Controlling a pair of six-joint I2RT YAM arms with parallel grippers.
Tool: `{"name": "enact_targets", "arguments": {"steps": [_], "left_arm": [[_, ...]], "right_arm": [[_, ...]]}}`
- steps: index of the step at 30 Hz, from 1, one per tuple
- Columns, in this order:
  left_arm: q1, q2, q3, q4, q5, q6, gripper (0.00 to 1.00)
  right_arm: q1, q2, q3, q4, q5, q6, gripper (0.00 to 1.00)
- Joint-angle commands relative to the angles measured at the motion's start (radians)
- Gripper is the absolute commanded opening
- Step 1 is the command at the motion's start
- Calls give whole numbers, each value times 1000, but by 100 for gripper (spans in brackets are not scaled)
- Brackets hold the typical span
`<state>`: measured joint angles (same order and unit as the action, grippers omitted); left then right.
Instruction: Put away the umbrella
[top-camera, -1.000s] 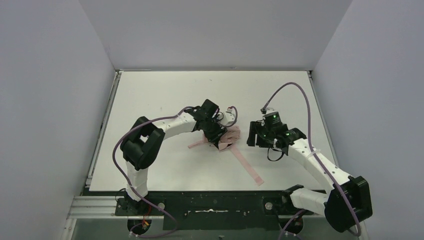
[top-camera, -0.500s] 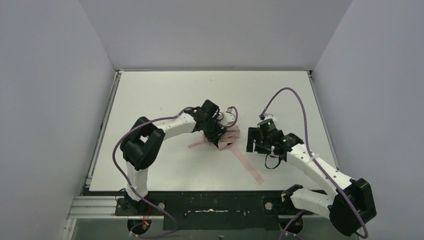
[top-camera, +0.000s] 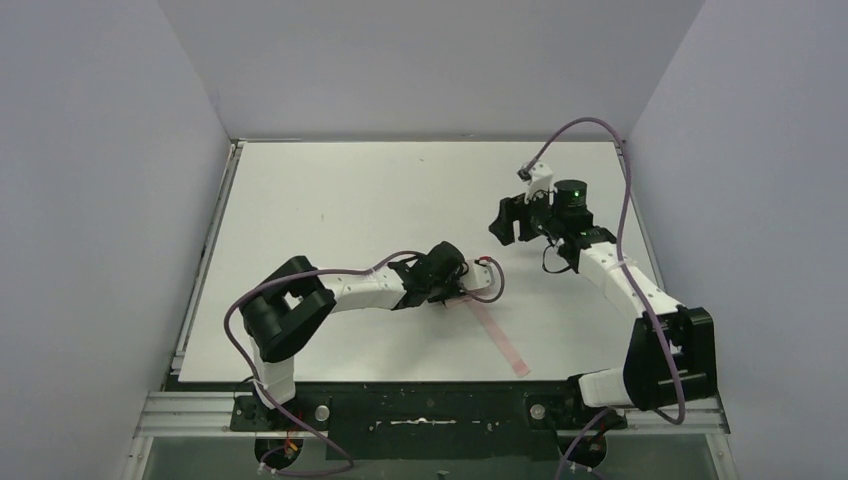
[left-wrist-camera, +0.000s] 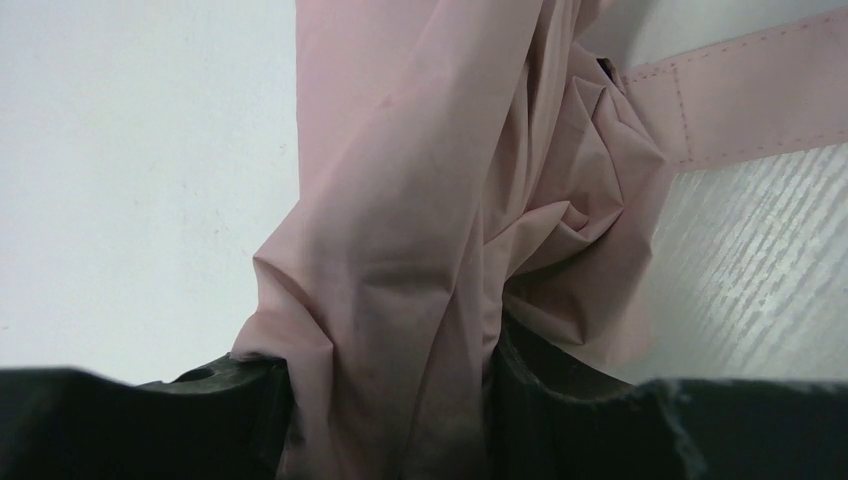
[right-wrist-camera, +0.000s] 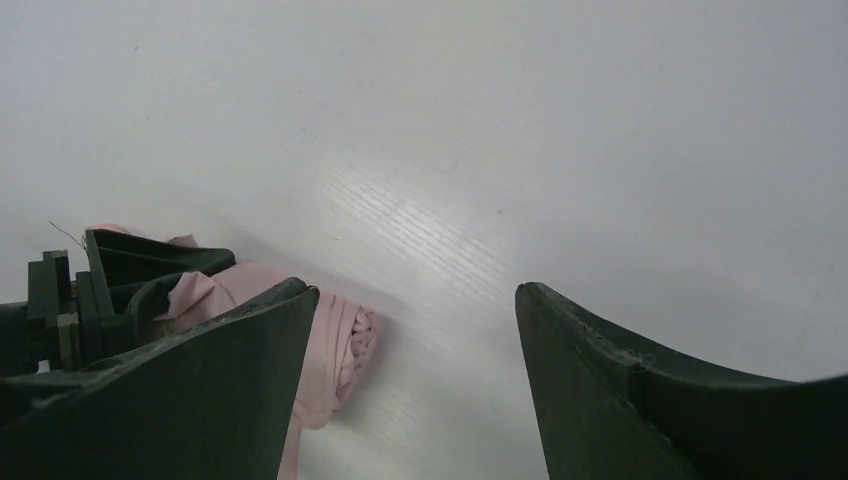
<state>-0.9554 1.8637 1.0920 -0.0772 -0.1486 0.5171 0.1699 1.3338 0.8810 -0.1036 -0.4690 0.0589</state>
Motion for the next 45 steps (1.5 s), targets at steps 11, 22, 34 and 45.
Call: {"name": "enact_targets", "arguments": {"steps": [11, 22, 34, 45], "left_arm": [[-134, 92, -159, 417, -457, 287, 0], [-180, 147, -221, 617, -516, 416, 0], [-195, 151, -243, 647, -493, 426, 0], [-195, 119, -269, 677, -477, 404, 0]], "right_arm": [[-9, 395, 529, -809, -454, -1019, 75], [78, 500, 567, -887, -404, -1152, 76], [135, 629, 645, -907, -373, -1176, 76], [157, 711, 615, -845, -220, -1125, 68]]}}
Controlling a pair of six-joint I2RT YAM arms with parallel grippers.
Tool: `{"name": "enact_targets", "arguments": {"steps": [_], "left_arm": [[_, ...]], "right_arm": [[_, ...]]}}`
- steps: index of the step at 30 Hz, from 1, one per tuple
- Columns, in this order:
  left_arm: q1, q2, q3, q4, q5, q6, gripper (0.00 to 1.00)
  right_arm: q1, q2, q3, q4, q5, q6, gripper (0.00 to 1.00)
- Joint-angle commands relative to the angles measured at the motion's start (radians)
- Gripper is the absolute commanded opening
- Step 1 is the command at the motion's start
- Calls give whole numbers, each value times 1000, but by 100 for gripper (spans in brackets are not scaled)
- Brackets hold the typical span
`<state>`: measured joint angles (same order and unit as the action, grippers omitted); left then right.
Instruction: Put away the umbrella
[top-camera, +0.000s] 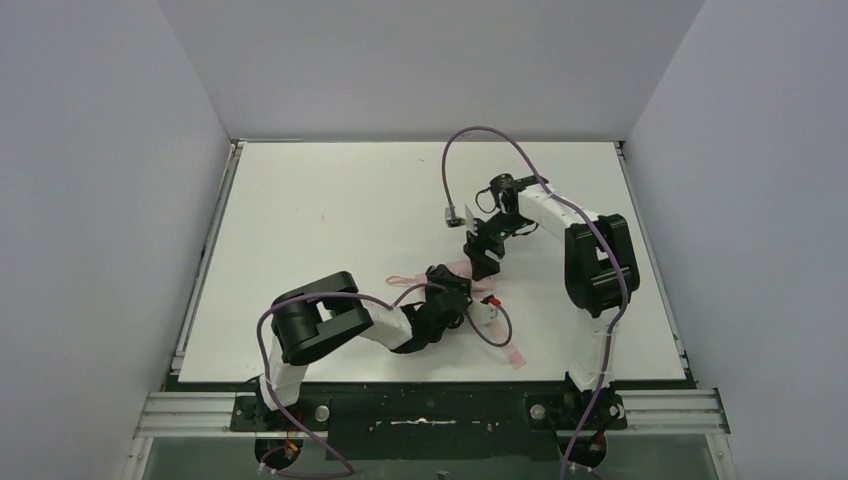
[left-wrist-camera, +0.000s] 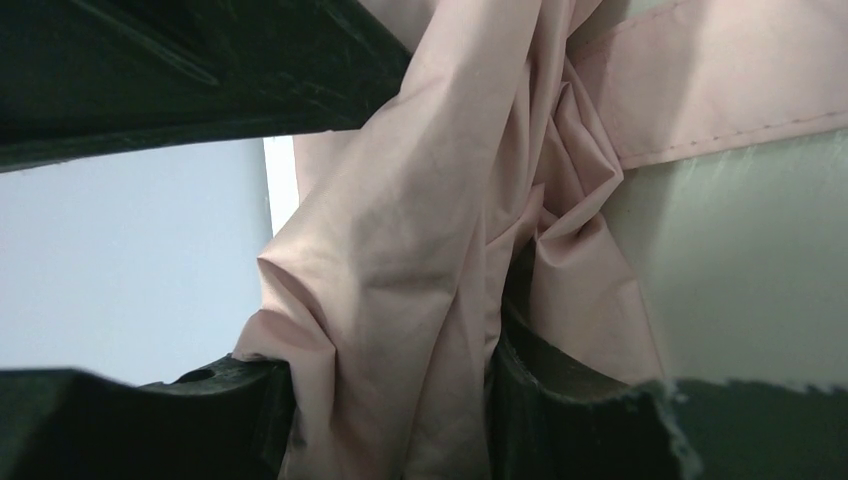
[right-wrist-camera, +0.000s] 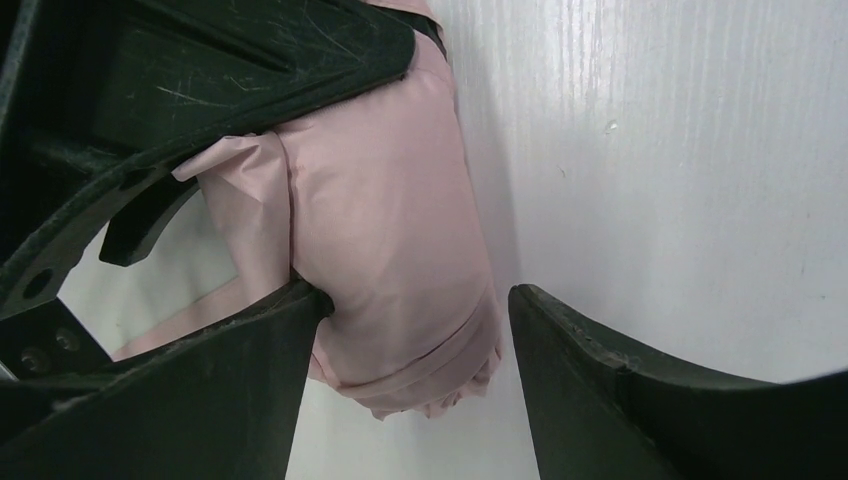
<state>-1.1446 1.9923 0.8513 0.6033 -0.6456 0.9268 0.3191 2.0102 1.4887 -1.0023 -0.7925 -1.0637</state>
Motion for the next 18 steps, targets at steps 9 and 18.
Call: {"name": "enact_targets", "arguments": {"steps": [9, 18], "left_arm": [[-4, -95, -48, 53, 9, -48, 6], [-8, -282, -80, -92, 50, -225, 61]], "right_arm": [[6, 46, -53, 175, 191, 97, 25], [1, -18, -158, 311, 238, 148, 15]]}}
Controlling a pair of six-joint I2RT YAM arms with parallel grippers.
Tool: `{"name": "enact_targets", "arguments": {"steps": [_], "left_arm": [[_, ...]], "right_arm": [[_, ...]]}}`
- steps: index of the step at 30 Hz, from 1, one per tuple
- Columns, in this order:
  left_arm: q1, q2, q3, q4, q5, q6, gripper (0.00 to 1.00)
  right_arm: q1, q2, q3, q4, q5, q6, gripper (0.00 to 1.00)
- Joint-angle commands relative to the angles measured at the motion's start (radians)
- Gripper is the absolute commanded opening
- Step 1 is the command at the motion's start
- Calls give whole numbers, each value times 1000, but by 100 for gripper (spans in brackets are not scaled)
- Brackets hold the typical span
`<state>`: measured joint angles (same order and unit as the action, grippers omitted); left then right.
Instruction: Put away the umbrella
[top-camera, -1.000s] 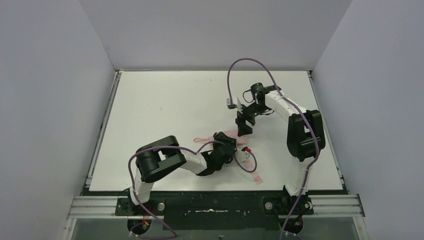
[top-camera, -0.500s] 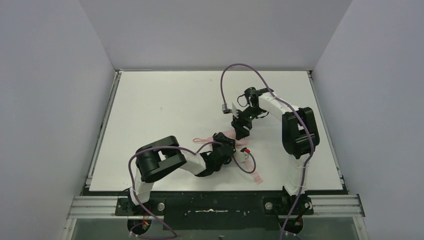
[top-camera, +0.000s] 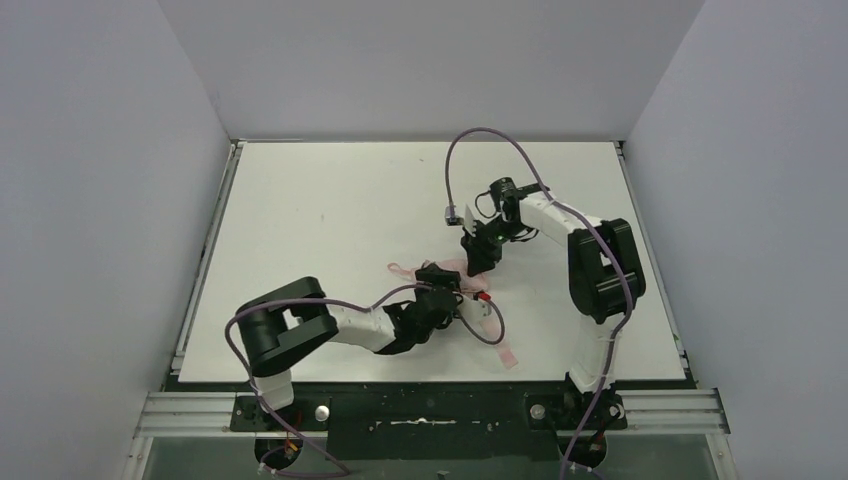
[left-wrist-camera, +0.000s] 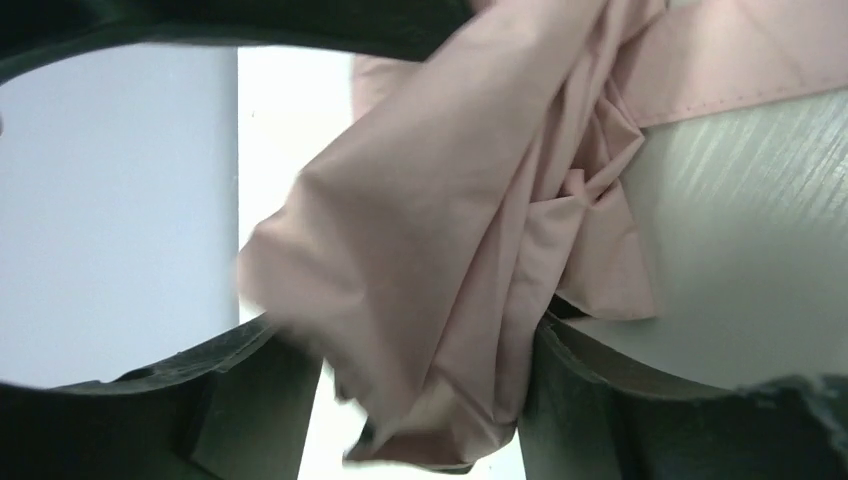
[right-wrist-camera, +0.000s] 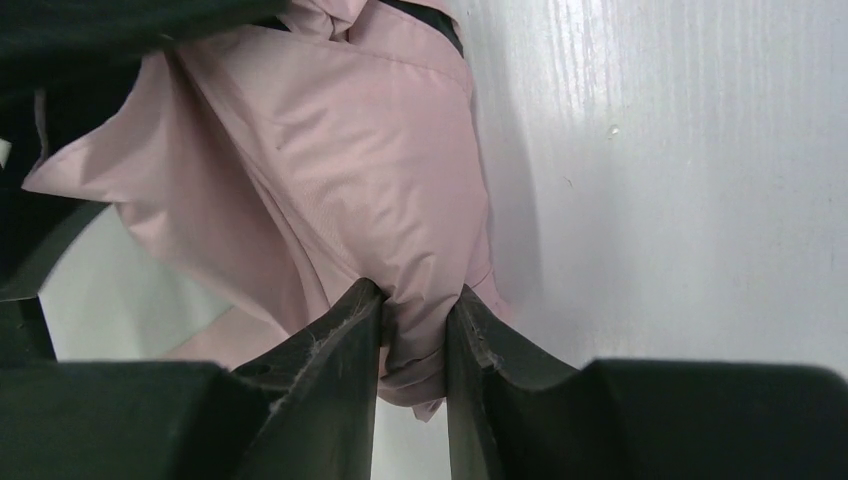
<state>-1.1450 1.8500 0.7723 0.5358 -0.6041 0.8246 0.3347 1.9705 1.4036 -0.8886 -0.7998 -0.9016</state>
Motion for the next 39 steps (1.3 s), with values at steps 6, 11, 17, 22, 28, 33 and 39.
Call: {"name": "enact_targets", "arguments": {"steps": [6, 11, 17, 22, 28, 33, 39], "left_arm": [[-25, -305, -26, -189, 70, -300, 79], [40, -542, -36, -406, 259, -528, 80], [327, -726, -21, -516, 635, -704, 80], [532, -611, 108, -591, 931, -735, 81], [604, -355, 302, -592, 1192, -745, 89], [623, -162, 429, -615, 1311, -729, 90], [626, 22, 521, -655, 1395, -734, 91]], "right_arm": [[-13, -27, -129, 279, 275, -4, 15], [1, -82, -201, 353, 318, -13, 17], [28, -181, -348, 465, 300, -79, 17], [65, -253, -434, 536, 289, -85, 17], [113, -283, -487, 575, 319, -87, 16], [134, -309, -524, 611, 327, -83, 16], [150, -318, -534, 614, 342, -92, 16]]}}
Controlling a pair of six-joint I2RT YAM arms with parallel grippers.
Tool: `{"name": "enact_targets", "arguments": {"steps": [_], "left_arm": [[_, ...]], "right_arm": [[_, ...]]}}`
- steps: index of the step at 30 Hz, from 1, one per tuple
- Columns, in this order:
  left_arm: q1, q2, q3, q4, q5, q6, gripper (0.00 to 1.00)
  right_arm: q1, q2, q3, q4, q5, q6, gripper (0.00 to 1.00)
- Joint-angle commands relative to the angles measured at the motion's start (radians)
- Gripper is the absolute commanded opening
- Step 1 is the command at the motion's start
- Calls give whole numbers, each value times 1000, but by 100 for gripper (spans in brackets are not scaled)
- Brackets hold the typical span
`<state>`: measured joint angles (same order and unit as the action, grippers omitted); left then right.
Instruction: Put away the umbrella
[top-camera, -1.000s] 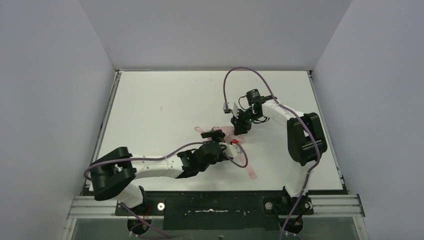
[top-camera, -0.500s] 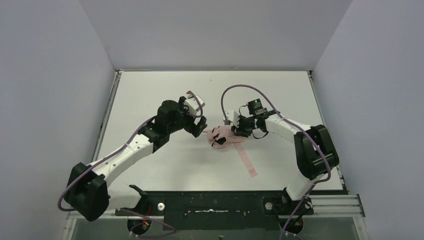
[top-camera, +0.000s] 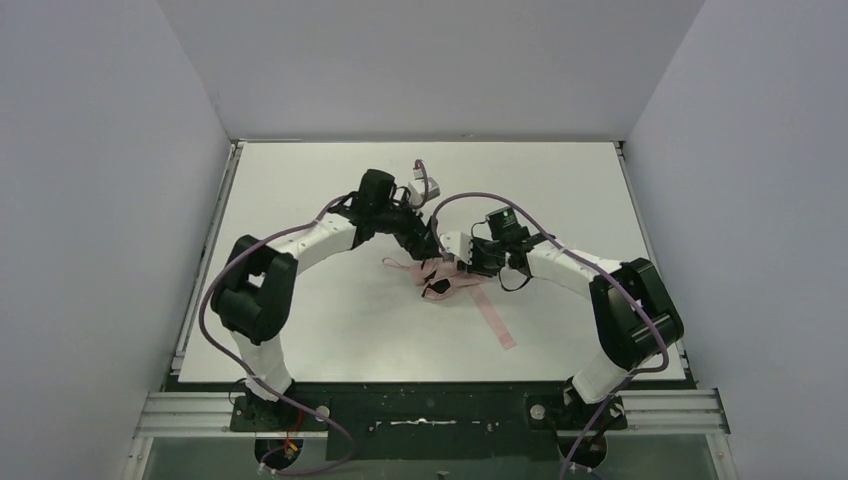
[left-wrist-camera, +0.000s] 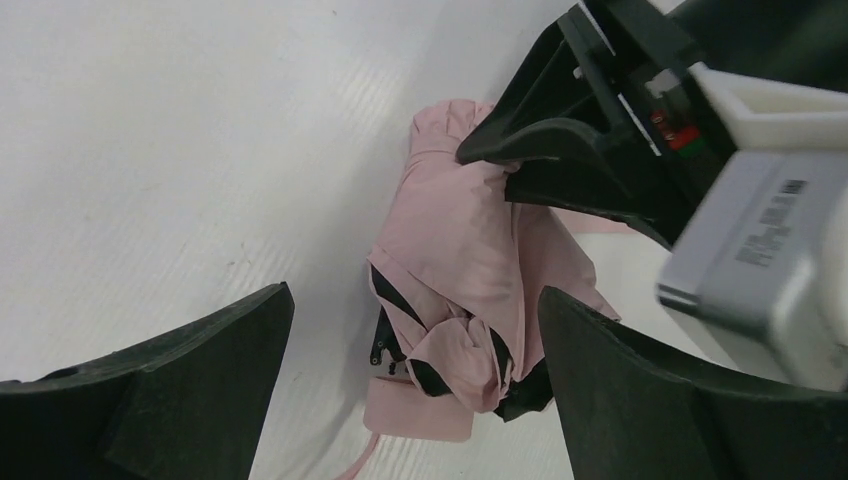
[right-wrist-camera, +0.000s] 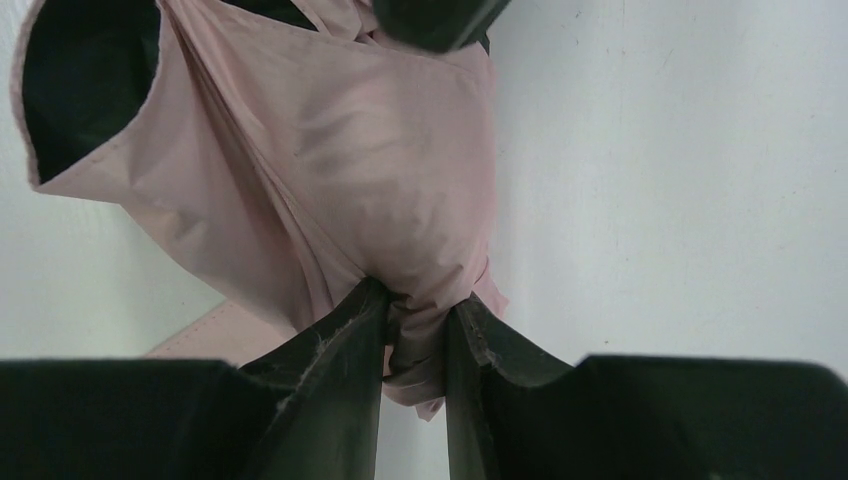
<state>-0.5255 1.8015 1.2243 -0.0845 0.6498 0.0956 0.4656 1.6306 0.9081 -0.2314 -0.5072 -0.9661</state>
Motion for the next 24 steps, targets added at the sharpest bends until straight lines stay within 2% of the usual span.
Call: {"name": "enact_targets", "arguments": {"steps": [1, 8, 20, 22, 24], "left_arm": [[6, 90, 75, -32, 156, -13, 91], [-26, 179, 89, -45, 174, -5, 92], [-62, 252, 106, -72, 120, 29, 92], [-68, 258, 106, -80, 111, 31, 85], [-72, 262, 108, -103, 103, 45, 73]], "right_arm": [[20, 22, -38, -44, 52, -28, 16], [26, 22, -37, -45, 58, -29, 16], [42, 34, -37, -17, 61, -4, 16], [41, 33, -35, -9, 61, 7, 16], [42, 31, -37, 0, 61, 14, 17]]}}
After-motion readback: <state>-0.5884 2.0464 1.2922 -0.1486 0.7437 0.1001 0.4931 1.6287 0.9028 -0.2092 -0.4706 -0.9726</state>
